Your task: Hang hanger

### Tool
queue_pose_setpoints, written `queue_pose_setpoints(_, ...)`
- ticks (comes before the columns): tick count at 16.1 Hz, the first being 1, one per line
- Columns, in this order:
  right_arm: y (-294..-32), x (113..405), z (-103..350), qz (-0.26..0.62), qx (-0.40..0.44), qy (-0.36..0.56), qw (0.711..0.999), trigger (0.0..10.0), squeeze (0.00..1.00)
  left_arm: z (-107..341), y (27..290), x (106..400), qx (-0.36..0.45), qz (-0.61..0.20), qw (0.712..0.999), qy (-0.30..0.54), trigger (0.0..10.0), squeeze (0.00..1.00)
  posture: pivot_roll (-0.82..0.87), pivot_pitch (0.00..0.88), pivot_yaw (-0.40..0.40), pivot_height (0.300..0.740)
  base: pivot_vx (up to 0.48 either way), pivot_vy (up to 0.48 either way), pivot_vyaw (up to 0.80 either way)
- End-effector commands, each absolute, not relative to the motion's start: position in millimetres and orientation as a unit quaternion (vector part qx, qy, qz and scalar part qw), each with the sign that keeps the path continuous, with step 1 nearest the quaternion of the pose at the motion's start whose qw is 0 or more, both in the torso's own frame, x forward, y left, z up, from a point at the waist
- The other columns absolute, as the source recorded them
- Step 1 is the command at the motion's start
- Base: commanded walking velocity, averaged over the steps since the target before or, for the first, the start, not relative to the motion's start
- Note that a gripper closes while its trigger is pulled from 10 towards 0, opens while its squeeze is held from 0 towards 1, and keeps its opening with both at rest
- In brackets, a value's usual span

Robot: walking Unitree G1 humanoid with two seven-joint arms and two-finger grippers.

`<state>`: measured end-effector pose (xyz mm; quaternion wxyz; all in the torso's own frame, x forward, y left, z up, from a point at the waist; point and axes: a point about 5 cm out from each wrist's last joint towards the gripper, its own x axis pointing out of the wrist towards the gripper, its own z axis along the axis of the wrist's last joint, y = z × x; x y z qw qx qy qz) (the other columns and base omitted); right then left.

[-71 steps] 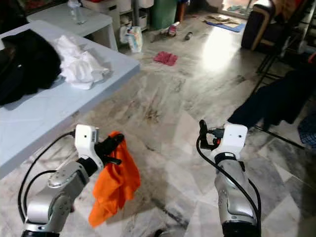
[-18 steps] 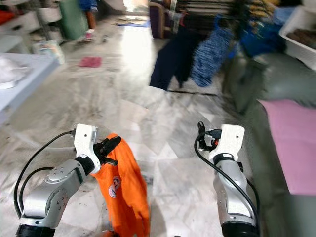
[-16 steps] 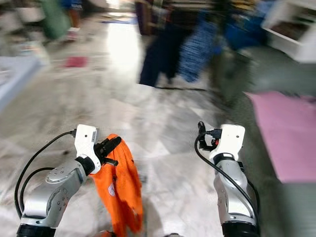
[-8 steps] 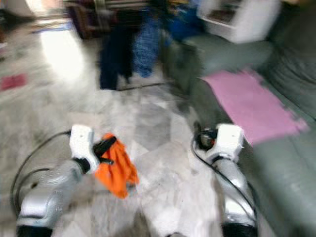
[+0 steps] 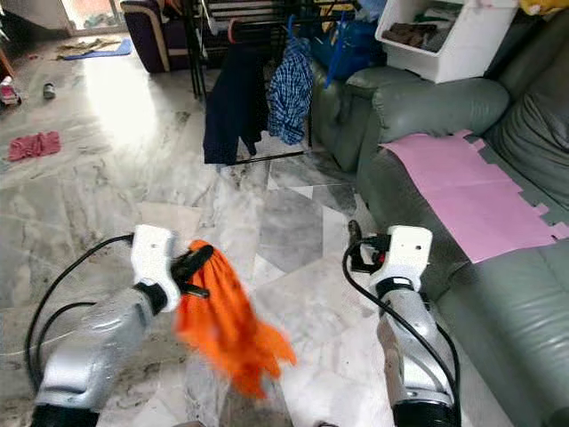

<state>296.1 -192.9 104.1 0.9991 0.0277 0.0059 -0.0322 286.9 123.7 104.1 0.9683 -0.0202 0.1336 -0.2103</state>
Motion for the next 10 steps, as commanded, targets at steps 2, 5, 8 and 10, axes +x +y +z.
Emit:
queue_pose_setpoints(2,-197.1,297.2,104.9,-0.04,0.025,0.004,0.999,10.0,0.0,111.1,134.5,317.0,0.068,-0.111,0.982,0.138,10.0,0.0,0.01,0.078,-0.008,0.74,0.0,0.0,0.0)
queue_pose_setpoints(5,-188.7,301.0,104.8,-0.035,0.032,0.001,0.999,10.0,0.0,145.3,106.5,354.3,-0.061,-0.123,0.985,0.106,10.0,0.0,0.0,0.064,0.009,0.74,0.0,0.0,0.0)
queue_pose_setpoints(8,-190.2,298.5,104.7,-0.04,0.034,-0.001,0.999,10.0,0.0,118.3,47.8,287.4,0.029,-0.484,0.854,0.189,10.0,0.0,-0.01,0.067,0.021,0.74,0.0,0.0,0.0)
queue_pose_setpoints(10,-193.3,297.2,102.3,-0.045,0.031,0.002,0.999,10.0,0.0,91.0,82.0,234.9,0.115,-0.63,0.715,0.281,10.0,0.0,-0.01,0.072,0.027,0.74,0.0,0.0,0.0)
